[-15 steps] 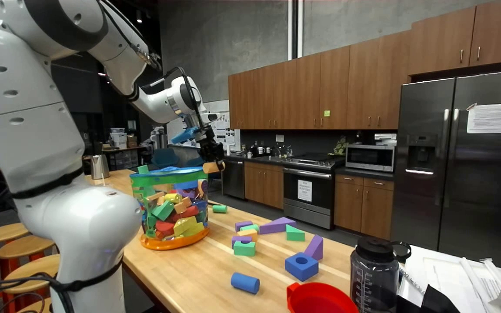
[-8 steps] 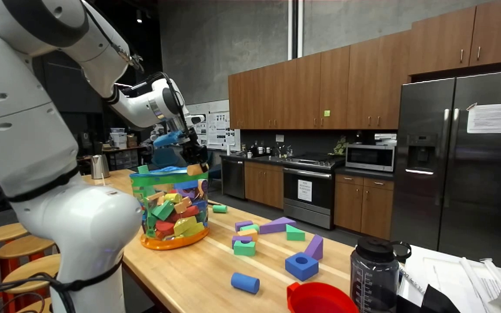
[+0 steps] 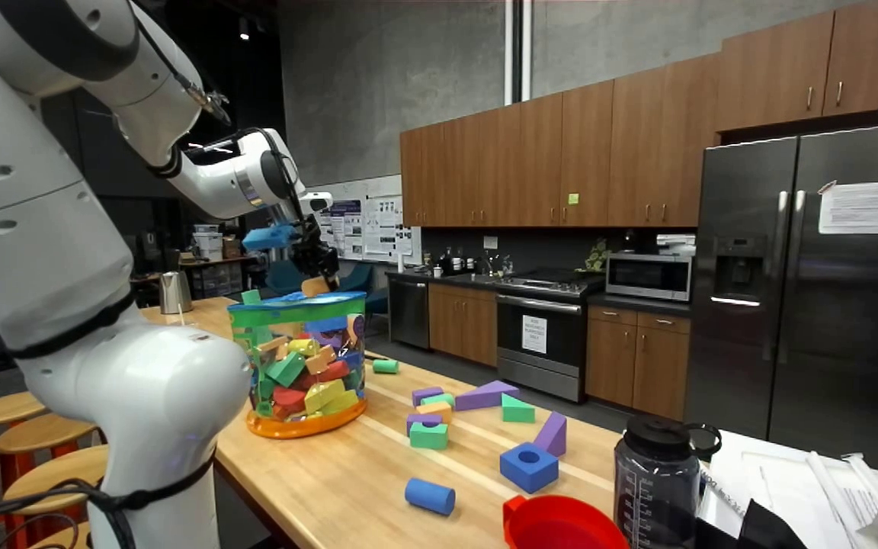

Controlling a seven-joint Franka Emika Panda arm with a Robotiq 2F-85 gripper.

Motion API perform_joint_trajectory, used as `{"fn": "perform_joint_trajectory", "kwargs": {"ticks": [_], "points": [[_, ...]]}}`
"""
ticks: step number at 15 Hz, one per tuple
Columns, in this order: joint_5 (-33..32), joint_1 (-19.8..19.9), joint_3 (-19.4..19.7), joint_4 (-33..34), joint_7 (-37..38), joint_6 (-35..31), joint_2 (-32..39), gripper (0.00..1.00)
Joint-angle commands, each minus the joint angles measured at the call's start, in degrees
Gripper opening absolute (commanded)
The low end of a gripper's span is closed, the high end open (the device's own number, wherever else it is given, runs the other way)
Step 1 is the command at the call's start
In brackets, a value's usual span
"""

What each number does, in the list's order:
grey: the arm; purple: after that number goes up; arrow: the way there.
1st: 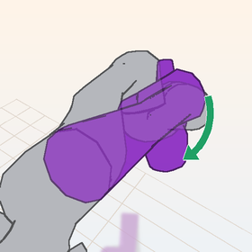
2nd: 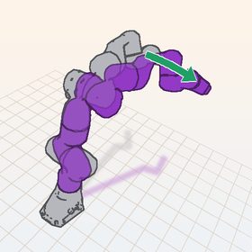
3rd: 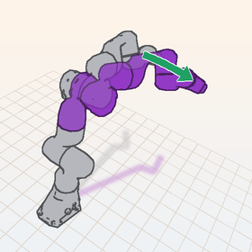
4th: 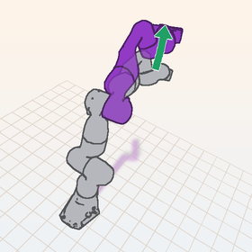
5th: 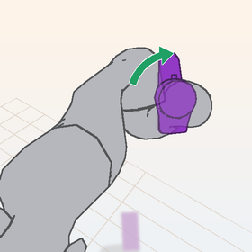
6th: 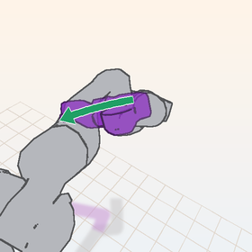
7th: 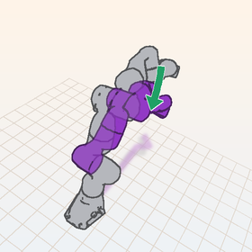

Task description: Shift one yellow block to the bag

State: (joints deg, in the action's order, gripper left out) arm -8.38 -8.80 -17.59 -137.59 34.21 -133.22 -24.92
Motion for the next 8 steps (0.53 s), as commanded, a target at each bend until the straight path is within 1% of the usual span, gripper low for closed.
{"fn": "perform_joint_trajectory", "kwargs": {"ticks": [1,5,8], "points": [[3.86,-0.50,0.47,-1.31,-1.63,-4.78,-2.00,0.16],[8.41,-1.50,0.73,-3.30,-3.96,-13.36,-0.53,0.16],[14.72,-4.10,1.70,-6.77,-8.62,-22.55,1.01,0.16]]}}
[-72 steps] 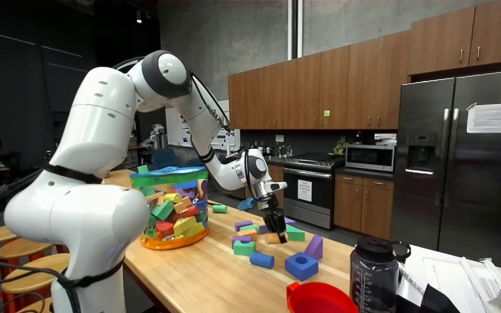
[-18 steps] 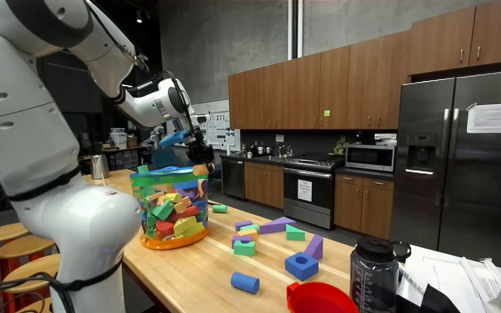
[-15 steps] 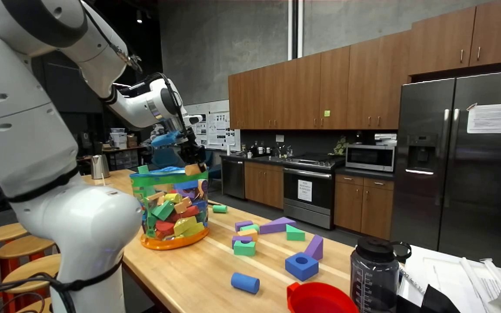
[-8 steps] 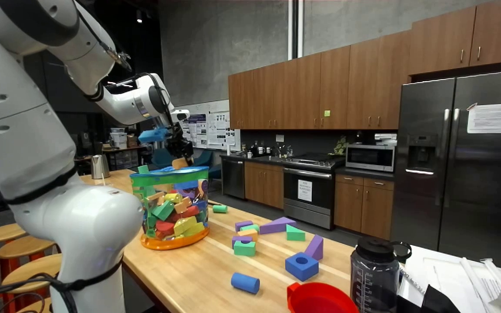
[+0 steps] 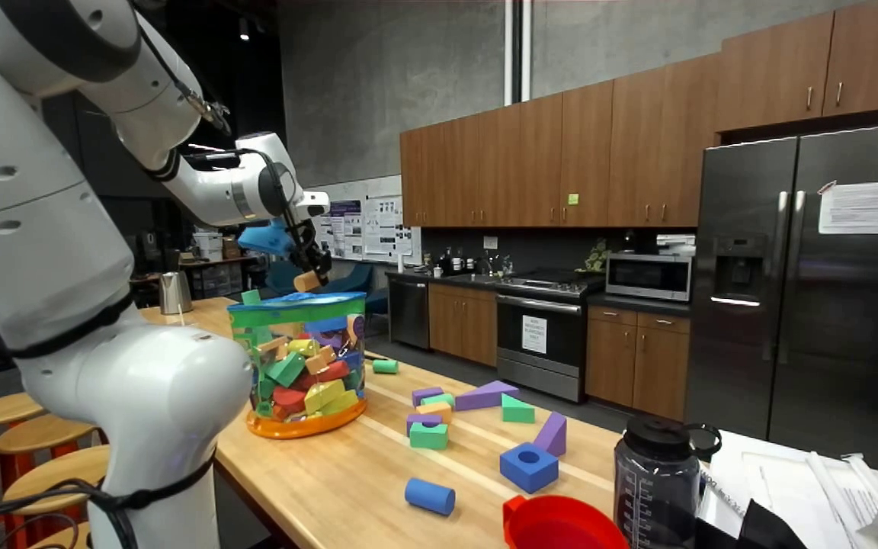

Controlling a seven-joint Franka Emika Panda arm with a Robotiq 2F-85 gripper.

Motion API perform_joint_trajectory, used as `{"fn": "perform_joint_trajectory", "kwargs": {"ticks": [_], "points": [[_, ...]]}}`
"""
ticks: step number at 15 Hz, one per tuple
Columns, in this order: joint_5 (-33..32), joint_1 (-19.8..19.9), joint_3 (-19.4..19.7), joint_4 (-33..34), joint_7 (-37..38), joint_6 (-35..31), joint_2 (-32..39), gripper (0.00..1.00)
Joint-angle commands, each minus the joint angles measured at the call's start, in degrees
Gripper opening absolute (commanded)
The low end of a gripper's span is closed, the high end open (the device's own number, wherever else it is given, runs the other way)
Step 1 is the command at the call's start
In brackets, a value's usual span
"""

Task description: Shift one yellow block to the bag

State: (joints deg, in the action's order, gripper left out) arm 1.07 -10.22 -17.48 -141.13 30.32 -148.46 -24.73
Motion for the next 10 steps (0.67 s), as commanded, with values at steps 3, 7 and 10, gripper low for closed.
{"fn": "perform_joint_trajectory", "kwargs": {"ticks": [3,7,10], "points": [[13.14,-7.60,3.48,-6.01,-11.29,-15.66,2.98,0.16],[20.69,-13.39,6.46,-7.65,-17.64,-20.62,4.99,0.73],[24.60,-16.73,9.71,-7.28,-21.44,-21.35,5.46,0.91]]}}
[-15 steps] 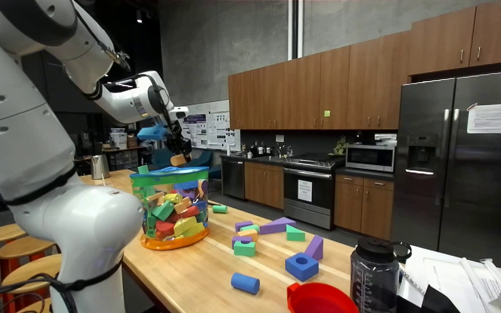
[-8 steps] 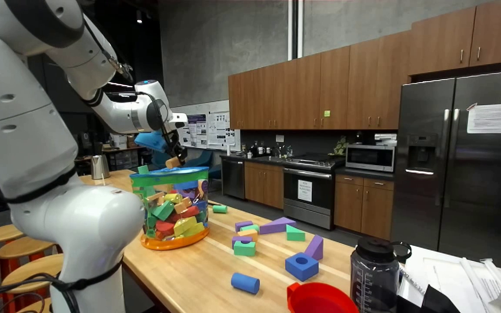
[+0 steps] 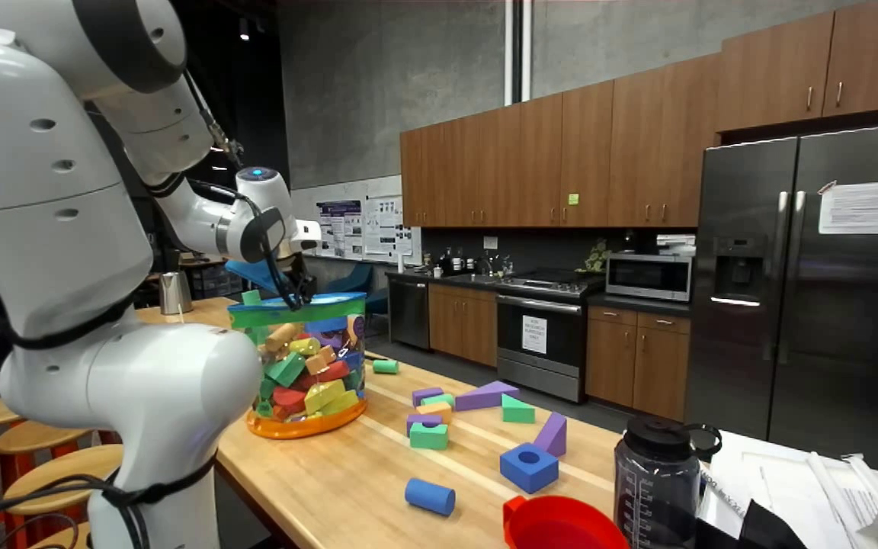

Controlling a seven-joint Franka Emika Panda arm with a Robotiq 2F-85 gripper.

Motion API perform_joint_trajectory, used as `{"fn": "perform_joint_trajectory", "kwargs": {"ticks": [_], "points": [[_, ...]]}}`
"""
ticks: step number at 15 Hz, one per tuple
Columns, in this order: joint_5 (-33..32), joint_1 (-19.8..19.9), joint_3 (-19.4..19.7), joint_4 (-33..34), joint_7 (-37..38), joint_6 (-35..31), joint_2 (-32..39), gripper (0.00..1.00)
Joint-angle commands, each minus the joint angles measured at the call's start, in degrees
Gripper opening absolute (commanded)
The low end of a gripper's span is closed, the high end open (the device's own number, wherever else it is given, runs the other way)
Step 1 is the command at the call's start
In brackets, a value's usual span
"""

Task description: Shift one yellow block to the bag

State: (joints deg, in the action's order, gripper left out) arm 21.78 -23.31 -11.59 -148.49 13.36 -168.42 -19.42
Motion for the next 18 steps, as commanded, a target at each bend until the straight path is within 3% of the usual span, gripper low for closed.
{"fn": "perform_joint_trajectory", "kwargs": {"ticks": [1,9,15,18], "points": [[5.43,-4.82,5.17,0.40,-5.95,-1.50,0.09,0.97],[19.25,-13.47,20.15,7.16,-19.02,-2.25,0.00,1.00],[19.46,-8.16,29.21,12.90,-18.05,-2.78,5.03,1.00],[15.51,-1.92,31.86,16.48,-13.99,-2.40,10.98,1.00]]}}
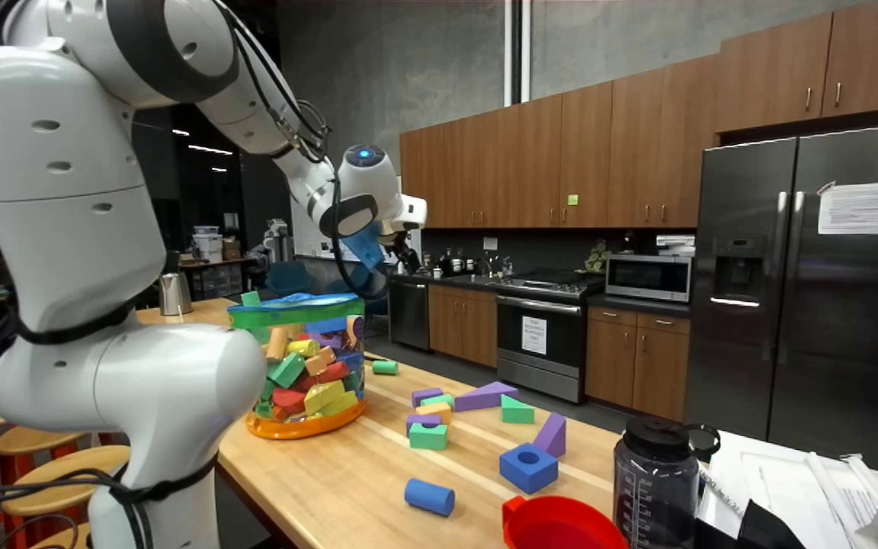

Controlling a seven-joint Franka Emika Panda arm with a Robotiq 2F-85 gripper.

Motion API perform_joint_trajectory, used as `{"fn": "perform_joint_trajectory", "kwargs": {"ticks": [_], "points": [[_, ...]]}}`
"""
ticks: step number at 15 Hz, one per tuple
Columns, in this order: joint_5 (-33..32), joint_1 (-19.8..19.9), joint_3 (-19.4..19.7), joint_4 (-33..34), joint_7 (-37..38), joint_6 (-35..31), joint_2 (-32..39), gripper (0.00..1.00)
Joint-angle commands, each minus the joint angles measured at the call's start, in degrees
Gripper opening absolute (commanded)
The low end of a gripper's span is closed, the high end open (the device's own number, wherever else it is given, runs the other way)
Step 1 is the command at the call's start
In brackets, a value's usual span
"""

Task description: Shift one yellow block to the bag

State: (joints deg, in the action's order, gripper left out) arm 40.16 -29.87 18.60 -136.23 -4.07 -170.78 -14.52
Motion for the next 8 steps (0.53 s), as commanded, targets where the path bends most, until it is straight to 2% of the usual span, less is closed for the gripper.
{"fn": "perform_joint_trajectory", "kwargs": {"ticks": [1,3,4,5,6,7,8], "points": [[-6.31,7.66,1.63,5.10,5.79,0.02,8.53,1.00],[-13.76,12.17,2.33,6.53,9.47,0.32,13.14,1.00],[-16.02,19.79,-3.06,7.05,10.50,0.29,15.68,1.00],[-19.56,22.19,-3.50,7.12,12.48,-0.38,18.07,1.00],[-25.31,19.46,1.54,7.00,16.19,-0.72,20.28,1.00],[-19.57,18.98,-0.50,5.19,11.38,0.02,15.74,1.00],[-24.29,25.11,-4.99,5.33,14.94,-0.23,17.70,1.00]]}}
